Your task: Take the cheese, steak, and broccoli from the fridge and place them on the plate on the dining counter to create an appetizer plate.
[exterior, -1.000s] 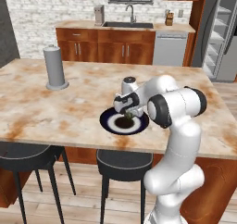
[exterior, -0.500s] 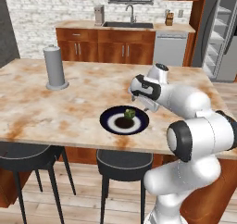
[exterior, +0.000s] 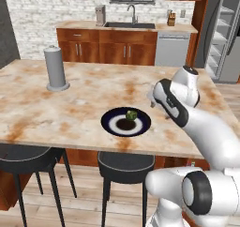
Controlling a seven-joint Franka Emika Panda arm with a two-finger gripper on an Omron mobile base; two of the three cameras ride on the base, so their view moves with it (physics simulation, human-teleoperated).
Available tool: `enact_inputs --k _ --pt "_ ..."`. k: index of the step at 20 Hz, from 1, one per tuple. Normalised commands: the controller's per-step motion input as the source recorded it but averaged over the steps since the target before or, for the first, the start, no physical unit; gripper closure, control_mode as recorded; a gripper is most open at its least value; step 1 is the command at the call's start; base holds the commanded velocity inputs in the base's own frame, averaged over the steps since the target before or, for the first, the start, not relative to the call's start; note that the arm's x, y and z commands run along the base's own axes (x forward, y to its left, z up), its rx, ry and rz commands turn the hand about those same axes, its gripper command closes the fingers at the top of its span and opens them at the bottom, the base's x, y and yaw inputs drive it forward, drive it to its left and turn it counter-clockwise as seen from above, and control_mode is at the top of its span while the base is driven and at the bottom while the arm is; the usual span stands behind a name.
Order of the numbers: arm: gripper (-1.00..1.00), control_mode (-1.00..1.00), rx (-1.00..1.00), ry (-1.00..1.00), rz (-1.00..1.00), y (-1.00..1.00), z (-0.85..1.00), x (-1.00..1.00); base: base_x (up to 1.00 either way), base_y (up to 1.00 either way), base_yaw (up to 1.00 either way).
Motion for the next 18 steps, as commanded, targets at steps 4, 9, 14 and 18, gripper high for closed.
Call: enact_inputs --k 4,9,14,18 --pt "-1.0 -1.0 -0.19 0.01 0.1 -0.02 0.0 -1.0 0.0 0.0 0.0" --pt "-1.0 -1.0 -0.18 -0.01 0.29 0.0 -0.12 -0.5 0.0 0.0 0.0" --pt "-1.0 1.0 -0.07 -0.01 0.05 0.0 -0.12 -0.06 -0.11 0.0 0.0" --pt "-1.0 1.0 0.0 0.0 0.0 0.0 0.0 0.0 -0.94 -0.51 -0.24"
